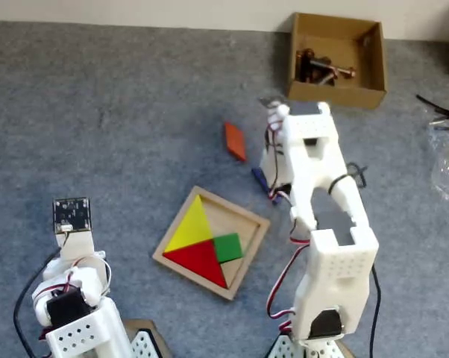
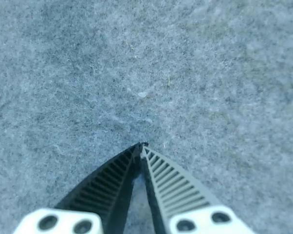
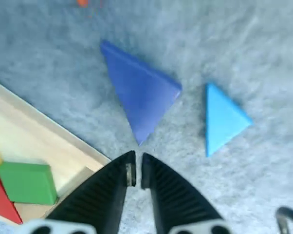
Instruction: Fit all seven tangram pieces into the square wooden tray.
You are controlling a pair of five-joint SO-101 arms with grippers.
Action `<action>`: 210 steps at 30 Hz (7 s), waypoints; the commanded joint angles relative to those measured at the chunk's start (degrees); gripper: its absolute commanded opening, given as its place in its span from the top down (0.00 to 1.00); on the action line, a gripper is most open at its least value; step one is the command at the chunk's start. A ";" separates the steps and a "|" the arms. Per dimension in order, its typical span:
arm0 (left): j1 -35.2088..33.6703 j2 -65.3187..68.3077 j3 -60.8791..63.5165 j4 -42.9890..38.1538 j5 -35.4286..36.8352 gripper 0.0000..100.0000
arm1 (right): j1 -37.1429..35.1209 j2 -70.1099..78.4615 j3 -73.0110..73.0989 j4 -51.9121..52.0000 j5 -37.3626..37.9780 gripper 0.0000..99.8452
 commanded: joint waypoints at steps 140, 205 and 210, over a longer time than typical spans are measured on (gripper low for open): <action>0.84 -0.31 1.19 0.26 0.53 0.99 | -1.01 -3.12 17.27 -15.96 -11.96 0.78; 0.84 -0.31 1.19 0.26 0.53 0.99 | -5.93 -30.64 29.93 -13.93 -13.63 0.78; 0.84 -0.31 1.19 0.26 0.53 0.99 | -6.02 -31.16 38.11 -25.10 -13.45 0.78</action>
